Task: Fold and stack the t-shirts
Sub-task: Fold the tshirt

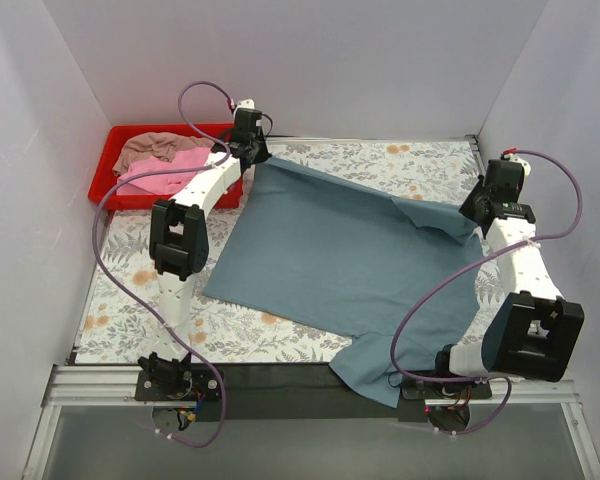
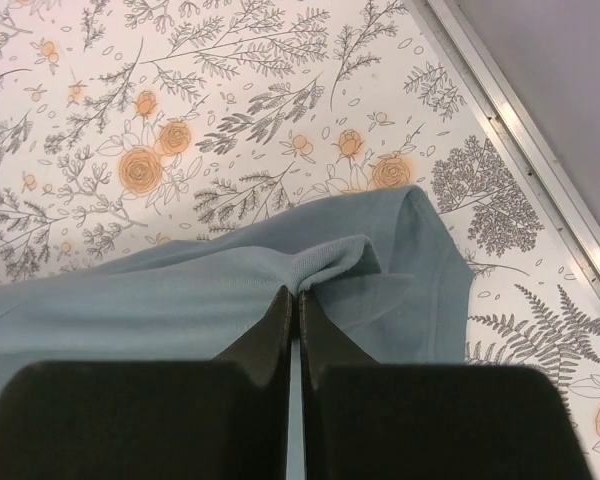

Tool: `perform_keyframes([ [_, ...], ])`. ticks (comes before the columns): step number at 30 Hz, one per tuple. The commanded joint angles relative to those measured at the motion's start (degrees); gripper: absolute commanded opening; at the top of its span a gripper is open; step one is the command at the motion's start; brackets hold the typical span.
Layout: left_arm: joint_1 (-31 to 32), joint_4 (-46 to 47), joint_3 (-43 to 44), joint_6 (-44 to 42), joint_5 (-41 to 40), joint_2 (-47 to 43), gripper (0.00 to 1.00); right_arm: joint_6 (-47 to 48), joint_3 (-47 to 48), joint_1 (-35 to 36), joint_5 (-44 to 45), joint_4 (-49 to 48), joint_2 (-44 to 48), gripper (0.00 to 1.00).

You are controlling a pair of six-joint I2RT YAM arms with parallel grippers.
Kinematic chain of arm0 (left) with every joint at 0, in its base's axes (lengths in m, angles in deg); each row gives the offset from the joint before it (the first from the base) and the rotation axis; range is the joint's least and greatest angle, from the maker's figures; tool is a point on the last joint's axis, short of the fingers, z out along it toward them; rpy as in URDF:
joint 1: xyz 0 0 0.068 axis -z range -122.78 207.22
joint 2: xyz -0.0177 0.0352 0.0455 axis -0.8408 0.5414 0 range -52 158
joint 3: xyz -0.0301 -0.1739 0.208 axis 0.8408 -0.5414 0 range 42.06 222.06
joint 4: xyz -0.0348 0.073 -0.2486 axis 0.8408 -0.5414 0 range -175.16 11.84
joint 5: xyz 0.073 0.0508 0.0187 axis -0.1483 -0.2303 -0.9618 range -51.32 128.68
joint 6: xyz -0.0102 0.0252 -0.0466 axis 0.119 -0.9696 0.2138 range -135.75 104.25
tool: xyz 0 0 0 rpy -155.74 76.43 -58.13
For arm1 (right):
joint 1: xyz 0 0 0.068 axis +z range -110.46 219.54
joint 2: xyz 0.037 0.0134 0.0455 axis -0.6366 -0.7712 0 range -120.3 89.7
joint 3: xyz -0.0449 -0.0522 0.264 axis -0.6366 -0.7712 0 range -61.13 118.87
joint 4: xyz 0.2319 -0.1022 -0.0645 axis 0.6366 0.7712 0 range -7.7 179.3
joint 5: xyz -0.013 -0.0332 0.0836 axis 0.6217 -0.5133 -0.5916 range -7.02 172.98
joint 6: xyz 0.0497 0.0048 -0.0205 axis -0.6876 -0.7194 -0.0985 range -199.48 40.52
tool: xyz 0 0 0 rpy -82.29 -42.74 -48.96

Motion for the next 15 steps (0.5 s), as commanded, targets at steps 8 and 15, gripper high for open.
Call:
perform_keyframes([
  [8, -1.19, 0.69, 0.45, -1.25, -1.02, 0.21, 0.0, 2.01, 1.51, -1.33, -0.47, -2.76, 0.46, 0.01],
  [15, -1.36, -0.71, -7.46, -1.25, -2.16, -4.36, 0.0, 0.7, -3.77, -1.51, -2.05, 0.58, 3.97, 0.01],
])
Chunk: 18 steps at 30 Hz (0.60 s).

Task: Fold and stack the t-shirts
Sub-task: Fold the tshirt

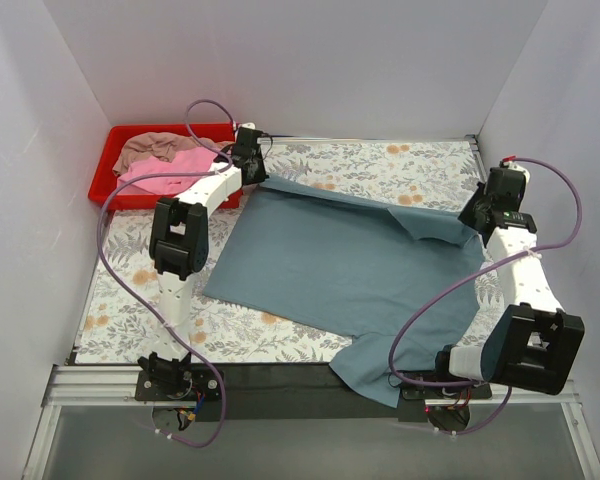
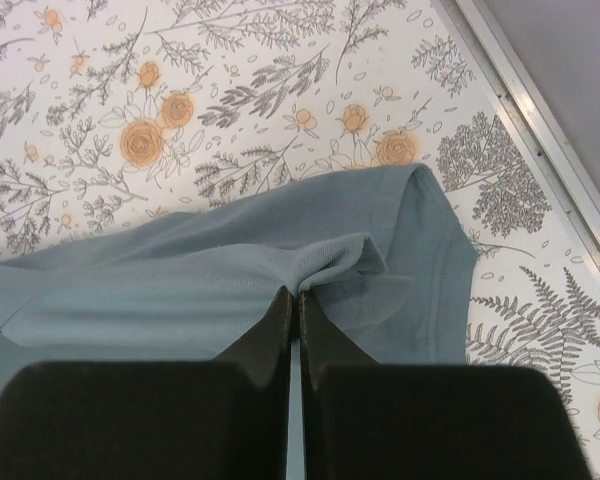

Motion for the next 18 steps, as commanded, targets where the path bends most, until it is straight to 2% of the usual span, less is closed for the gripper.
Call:
perform_keyframes([
  [1, -0.95, -1.58, -3.09, -0.94, -2.51, -7.27, 0.0, -0.49, -2.5, -0.76, 0.02, 1.19, 3.16, 0.01],
  [10, -1.04, -3.26, -13.55, -0.51, -2.95, -14.13, 0.0, -0.4, -9.45, -0.94, -0.24, 3.66, 8.27, 0.01],
  [18, -1.12, -1.77, -22.6, 1.43, -1.81, -18.08, 0.0, -2.95, -15.95, -1.03, -0.77, 3.92, 8.98, 0.03],
])
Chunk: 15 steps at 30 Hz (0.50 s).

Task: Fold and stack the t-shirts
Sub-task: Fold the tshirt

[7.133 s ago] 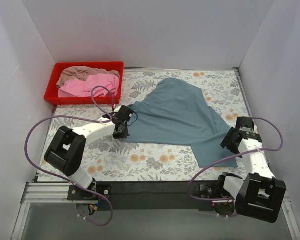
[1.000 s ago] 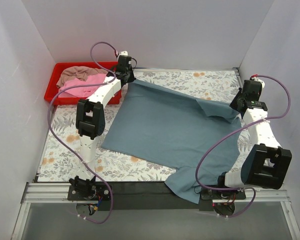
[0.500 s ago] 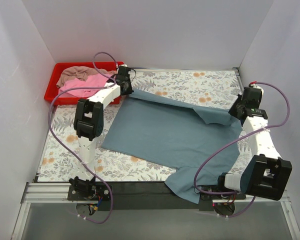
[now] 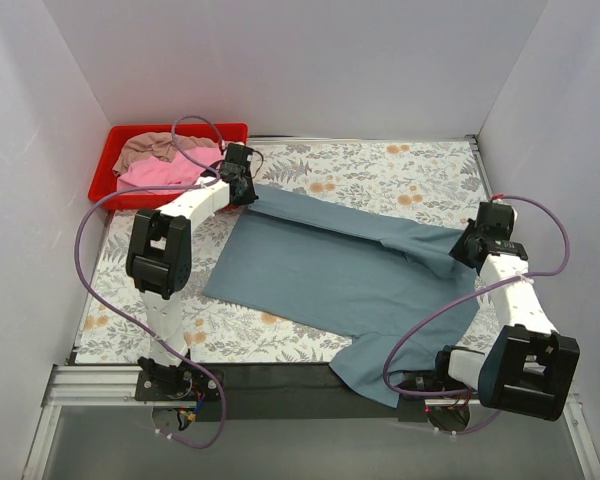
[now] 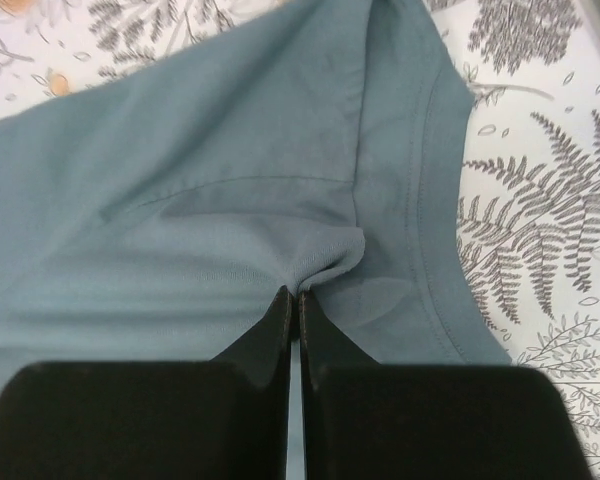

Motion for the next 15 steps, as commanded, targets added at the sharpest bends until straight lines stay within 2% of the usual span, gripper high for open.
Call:
perform_keyframes([
  [1, -1.01, 0.9, -3.62, 0.94, -1.13, -4.05, 0.0, -1.83, -3.36, -0.66, 0.58, 0.29, 0.1, 0.03],
  [5, -0.93, 1.34, -6.26, 1.83, -1.13, -3.44, 0.0, -3.59, -6.0, -0.66, 0.06, -0.58, -1.48, 0.05],
  [9, -0.93, 1.61, -7.49, 2.36, -0.96, -2.47, 0.0, -4.38, -7.77, -0.66, -0.56, -1.55, -1.66, 0.15],
  [12, -0.84, 1.52, -7.76, 2.36, -1.31, -2.38, 0.0, -4.39, -7.59, -0.66, -1.35, -1.29, -0.87, 0.28],
  [15, -0.84, 1.52, -7.84, 2.27, -1.22, -3.52, 0.08, -4.65, -5.76, -0.66, -1.09, -1.11, 1.75, 0.46],
])
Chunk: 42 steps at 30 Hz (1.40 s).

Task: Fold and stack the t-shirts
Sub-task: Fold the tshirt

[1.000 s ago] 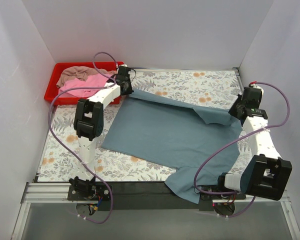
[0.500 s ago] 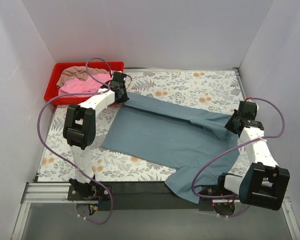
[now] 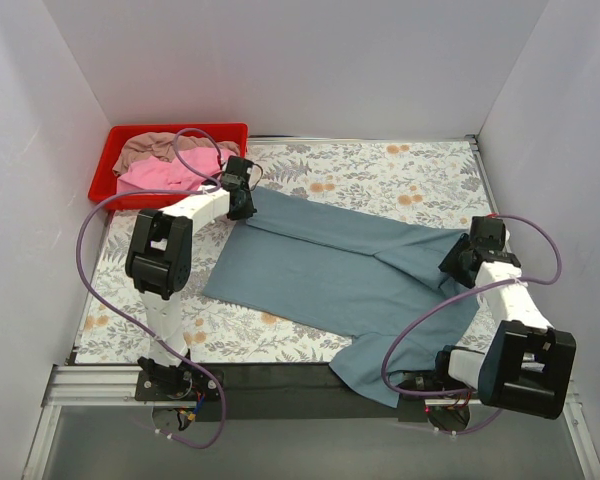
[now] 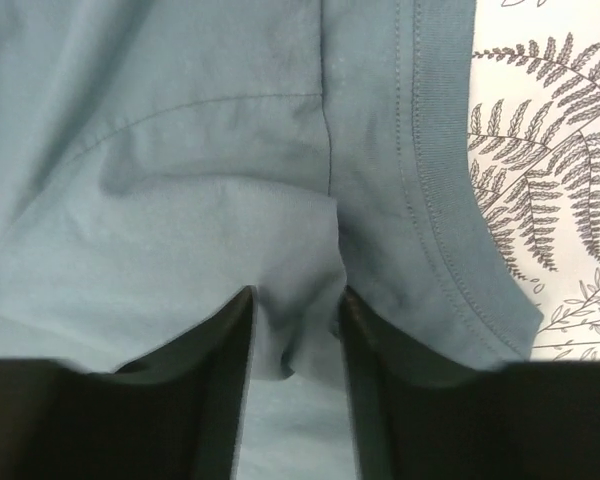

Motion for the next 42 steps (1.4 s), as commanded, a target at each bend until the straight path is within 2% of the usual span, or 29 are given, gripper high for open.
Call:
perform_keyframes([
  [1, -0.79, 0.56, -0.22, 0.19, -1.46, -2.85, 0.1, -0.37, 2.77, -0.48, 0.49, -0.94, 3.36, 0.54],
  [3, -0.88, 0.38, -0.22, 0.02, -1.11, -3.9, 0.16, -0.19, 5.05, -0.57, 3.11, -0.94, 4.06, 0.59],
  [6, -0.62, 0.21, -0.39, 0.28, -0.5, -6.0, 0.22, 0.43, 8.22, -1.79, 6.37, -1.03, 3.2, 0.59],
  [8, -0.18, 0.03, -0.48, 0.28, -0.23, -7.06, 0.35, 0.17, 9.46, -2.85, 7.51, -1.55, 2.31, 0.6],
  [10, 0.26, -0.15, -0.22, 0.19, 0.56, -8.91, 0.41, -0.27, 9.46, -5.48, 6.03, -4.26, 1.26, 0.59],
  [12, 0.87, -0.15, 0.31, 0.02, 0.82, -10.58, 0.42, -1.42, 8.41, -8.2, 2.0, -8.04, 0.64, 0.56],
  [17, 1.58, 1.52, 3.29, -0.42, 2.84, -9.8, 0.43, -2.91, 4.37, -11.64, -6.17, -21.38, -2.78, 0.54],
  [24, 1.75, 2.57, 11.99, -0.25, 5.13, 2.06, 0.39, -2.21, 1.82, -14.36, -13.74, -33.97, -9.54, 0.51],
  [32, 1.75, 6.35, 15.6, -2.71, 2.41, 9.45, 0.34, -1.85, -0.56, -16.39, -16.9, -41.36, -14.47, 0.49],
  [42, 1.67, 6.97, 14.55, -3.41, -1.19, 15.25, 0.32, -2.56, -1.09, -17.44, -20.51, -47.52, -20.88, 0.46],
])
